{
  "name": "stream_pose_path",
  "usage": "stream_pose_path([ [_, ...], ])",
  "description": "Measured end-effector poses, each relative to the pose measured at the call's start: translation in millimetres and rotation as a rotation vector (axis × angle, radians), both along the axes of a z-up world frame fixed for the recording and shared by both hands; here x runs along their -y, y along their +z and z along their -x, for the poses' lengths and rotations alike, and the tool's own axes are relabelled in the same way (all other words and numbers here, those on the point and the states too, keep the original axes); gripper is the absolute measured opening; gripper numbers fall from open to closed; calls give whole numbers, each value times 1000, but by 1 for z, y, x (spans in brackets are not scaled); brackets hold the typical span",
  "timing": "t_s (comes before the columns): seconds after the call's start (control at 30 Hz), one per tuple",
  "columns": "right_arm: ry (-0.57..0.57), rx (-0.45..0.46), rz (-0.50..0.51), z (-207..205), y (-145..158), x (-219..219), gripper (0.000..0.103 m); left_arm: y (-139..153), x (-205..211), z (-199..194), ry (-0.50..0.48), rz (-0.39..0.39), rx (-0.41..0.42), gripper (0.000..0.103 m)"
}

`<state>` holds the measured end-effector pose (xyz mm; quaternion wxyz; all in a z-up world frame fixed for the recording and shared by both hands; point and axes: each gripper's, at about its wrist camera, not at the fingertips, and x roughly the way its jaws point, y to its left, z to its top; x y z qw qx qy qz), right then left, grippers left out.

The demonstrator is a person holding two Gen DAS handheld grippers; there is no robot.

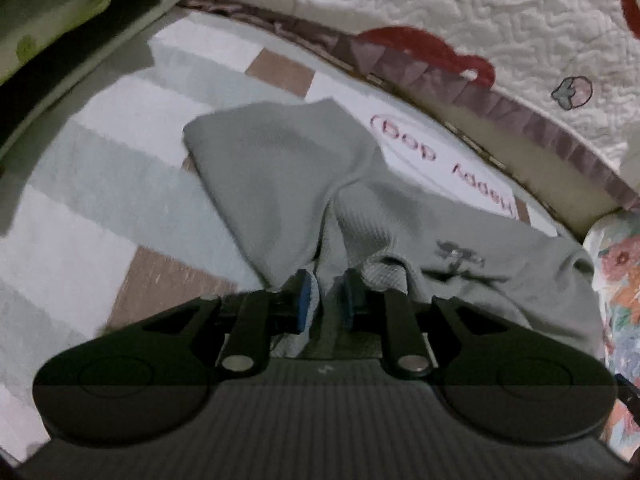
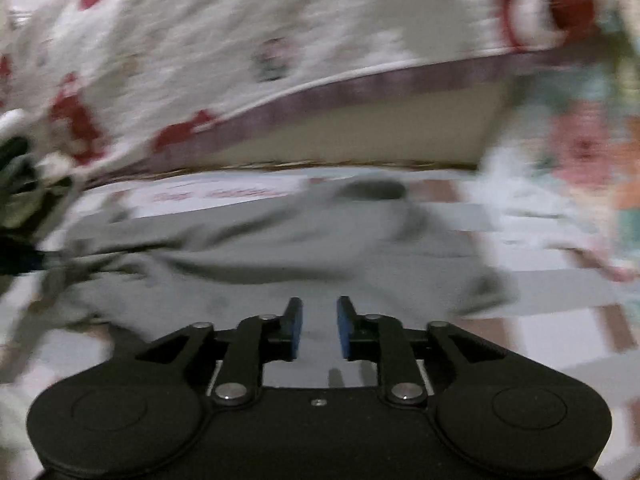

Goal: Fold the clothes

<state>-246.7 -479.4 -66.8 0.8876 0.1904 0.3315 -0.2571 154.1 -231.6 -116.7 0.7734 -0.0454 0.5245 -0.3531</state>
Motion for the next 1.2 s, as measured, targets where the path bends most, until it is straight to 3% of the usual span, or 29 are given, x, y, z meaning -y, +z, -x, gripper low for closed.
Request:
stream_pose_path([
  [0.1, 159, 12, -138, -39, -12, -20, 29, -7, -4, -4, 10, 6, -27, 31],
  [0.17, 251, -13, -167, -61, -26, -40, 29, -13, -7, -6, 16, 11, -47, 65],
  [0.23, 331, -96, -114, -79, -43, -64, 29, -22, -10, -4, 6, 27, -102, 65],
  [0.3, 364, -168, -61, -90, -57, -79, 29, -22, -9, -2, -8, 32, -99, 66],
  [0.37, 343, -208, -4, -93, -64, -82, 39, -23, -6, -1, -22, 30, -80, 66],
  [0.4, 326, -225, 25, -94, -68, -82, 52, -24, -5, -2, -16, 37, -79, 66],
  [0.47, 296, -244, 82, -96, -71, -79, 53, -26, -3, -6, 3, 61, -80, 66],
  [0.53, 276, -198, 125, -90, -67, -77, 57, -28, -2, -13, 27, 95, -87, 66],
  [0.6, 297, -174, 111, -92, -66, -75, 70, -31, -2, -21, 48, 129, -87, 66],
  [0.63, 314, -179, 96, -98, -69, -73, 70, -32, -3, -25, 58, 153, -93, 66],
  [0.7, 312, -193, 107, -112, -73, -66, 70, -36, -7, -32, 83, 204, -109, 61],
  [0.73, 310, -195, 103, -117, -75, -64, 70, -37, -5, -34, 77, 205, -105, 44],
  [0.77, 308, -195, 98, -120, -77, -60, 70, -38, -4, -36, 71, 205, -102, 20],
  [0.8, 304, -189, 100, -122, -78, -57, 70, -39, -3, -38, 64, 206, -99, 13],
  [0.97, 247, -117, 13, -129, -88, -25, 78, -35, 0, -43, 41, 223, -57, 6],
  [1.07, 225, -79, -28, -131, -92, -16, 78, -20, -1, -38, 28, 220, 40, 5],
  [1.1, 239, -82, -11, -131, -92, -19, 66, -15, 0, -37, 24, 221, 75, 5],
  [1.13, 254, -82, -2, -129, -89, -23, 27, -9, -1, -35, 22, 224, 110, 4],
  [1.17, 268, -81, 3, -126, -84, -28, 6, -5, -2, -34, 23, 227, 139, 4],
  [1.2, 281, -80, 8, -123, -79, -33, 7, 0, -4, -33, 24, 231, 168, 4],
])
